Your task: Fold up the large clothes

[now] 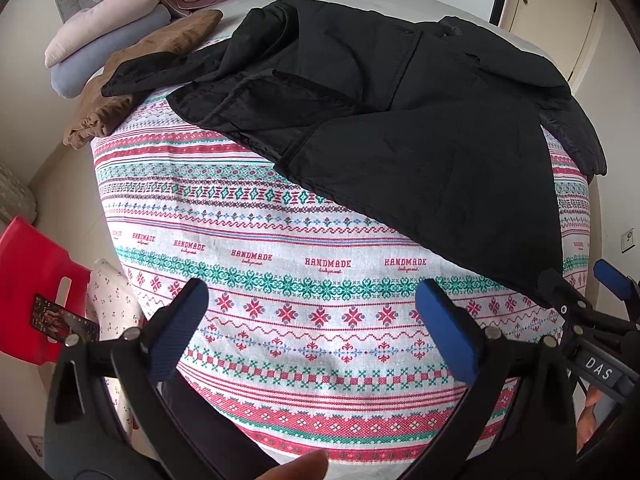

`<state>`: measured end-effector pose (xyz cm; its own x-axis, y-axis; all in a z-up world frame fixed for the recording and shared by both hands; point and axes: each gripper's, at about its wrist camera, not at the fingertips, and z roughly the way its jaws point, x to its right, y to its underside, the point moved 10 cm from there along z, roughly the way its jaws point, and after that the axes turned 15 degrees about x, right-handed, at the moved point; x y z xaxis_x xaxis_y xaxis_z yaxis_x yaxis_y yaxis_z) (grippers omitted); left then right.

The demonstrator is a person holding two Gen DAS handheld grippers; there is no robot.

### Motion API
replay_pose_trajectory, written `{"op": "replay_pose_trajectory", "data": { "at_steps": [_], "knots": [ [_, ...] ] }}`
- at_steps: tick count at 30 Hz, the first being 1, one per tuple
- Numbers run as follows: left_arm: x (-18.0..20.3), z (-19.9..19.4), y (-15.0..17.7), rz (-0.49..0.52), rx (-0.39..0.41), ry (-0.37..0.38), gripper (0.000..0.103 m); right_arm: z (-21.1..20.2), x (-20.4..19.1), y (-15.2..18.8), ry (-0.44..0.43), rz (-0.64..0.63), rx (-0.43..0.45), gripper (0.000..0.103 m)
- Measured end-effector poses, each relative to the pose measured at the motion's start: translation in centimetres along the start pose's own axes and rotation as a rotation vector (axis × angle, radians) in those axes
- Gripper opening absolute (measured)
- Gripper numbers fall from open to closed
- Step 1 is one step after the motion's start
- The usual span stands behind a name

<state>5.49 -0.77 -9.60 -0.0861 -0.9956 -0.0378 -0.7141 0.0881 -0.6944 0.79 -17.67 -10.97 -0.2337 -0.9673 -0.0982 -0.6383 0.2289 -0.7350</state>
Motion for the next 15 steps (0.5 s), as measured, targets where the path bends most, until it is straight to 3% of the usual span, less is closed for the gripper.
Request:
{"op": "replay_pose_trajectory", "data": {
  "at_steps": [15],
  "knots": [
    [-0.13, 0.2, 0.12, 0.001, -0.005, -0.001, 0.103, 0.05, -0.03, 0.16, -0.002, 0.002, -0.003, 0.103]
  ]
}}
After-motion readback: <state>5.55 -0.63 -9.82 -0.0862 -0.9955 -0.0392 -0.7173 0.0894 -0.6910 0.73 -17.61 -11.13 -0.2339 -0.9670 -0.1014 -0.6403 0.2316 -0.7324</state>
